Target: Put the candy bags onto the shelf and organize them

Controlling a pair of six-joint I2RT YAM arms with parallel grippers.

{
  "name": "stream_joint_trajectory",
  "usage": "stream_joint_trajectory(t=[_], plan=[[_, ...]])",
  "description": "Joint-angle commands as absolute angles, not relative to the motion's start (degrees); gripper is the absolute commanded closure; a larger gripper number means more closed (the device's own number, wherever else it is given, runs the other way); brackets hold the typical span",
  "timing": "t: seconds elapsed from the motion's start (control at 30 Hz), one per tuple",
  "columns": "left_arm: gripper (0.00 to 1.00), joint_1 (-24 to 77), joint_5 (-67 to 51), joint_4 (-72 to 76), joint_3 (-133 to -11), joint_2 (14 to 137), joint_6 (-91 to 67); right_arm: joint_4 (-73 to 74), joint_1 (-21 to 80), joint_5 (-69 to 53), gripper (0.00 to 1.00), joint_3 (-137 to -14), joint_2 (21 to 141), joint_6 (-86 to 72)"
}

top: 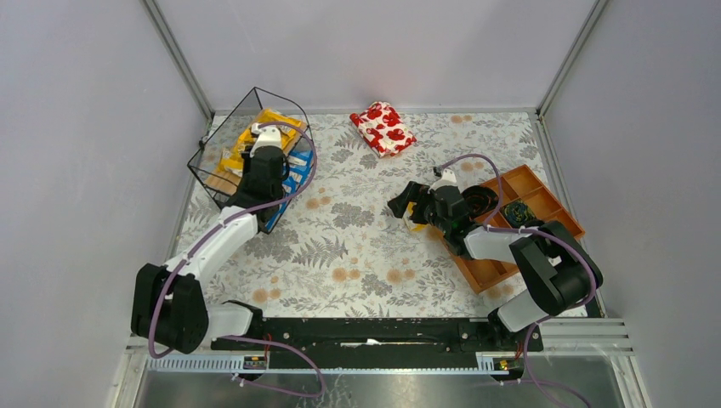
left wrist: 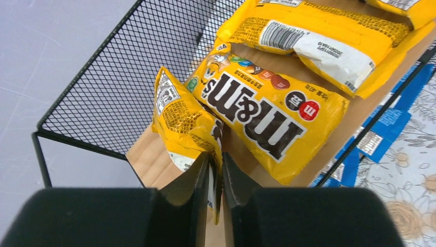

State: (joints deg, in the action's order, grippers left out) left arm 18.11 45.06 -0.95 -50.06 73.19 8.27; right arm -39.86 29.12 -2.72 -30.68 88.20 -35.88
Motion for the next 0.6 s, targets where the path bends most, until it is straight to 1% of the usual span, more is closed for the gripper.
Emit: stream_joint_trajectory(t=[0.0, 0.07, 0.13, 0.17, 0.33, 0.57], plan=[[0.77, 17.92, 42.23, -2.61, -50.13, 70.78, 5.76, -42.63, 28.73, -3.86, 0.00, -32.56, 88.93, -35.90], [0.75, 17.93, 42.14, -3.35, -50.56, 70.56, 5.47, -42.63, 28.73, -3.92, 0.00, -32.54, 88.95, -35.88], [0.67, 17.93, 41.85, -3.74, -50.77, 70.18, 5.02, -42.63, 28.66, -3.95, 0.00, -32.53, 89.03, -35.87], [0.65, 17.93, 41.38, -4.04, -50.87, 69.94, 4.77, -42.63, 28.65, -3.96, 0.00, -32.64, 89.03, -35.86], [0.62, 18.02, 38.33, -6.34, -52.13, 68.57, 3.17, -42.64, 28.69, -4.03, 0.00, -32.67, 89.12, -35.90], [0.43, 18.23, 31.84, -8.84, -54.32, 65.30, 0.84, -42.54, 28.70, -4.13, 0.00, -32.79, 89.29, -35.81]])
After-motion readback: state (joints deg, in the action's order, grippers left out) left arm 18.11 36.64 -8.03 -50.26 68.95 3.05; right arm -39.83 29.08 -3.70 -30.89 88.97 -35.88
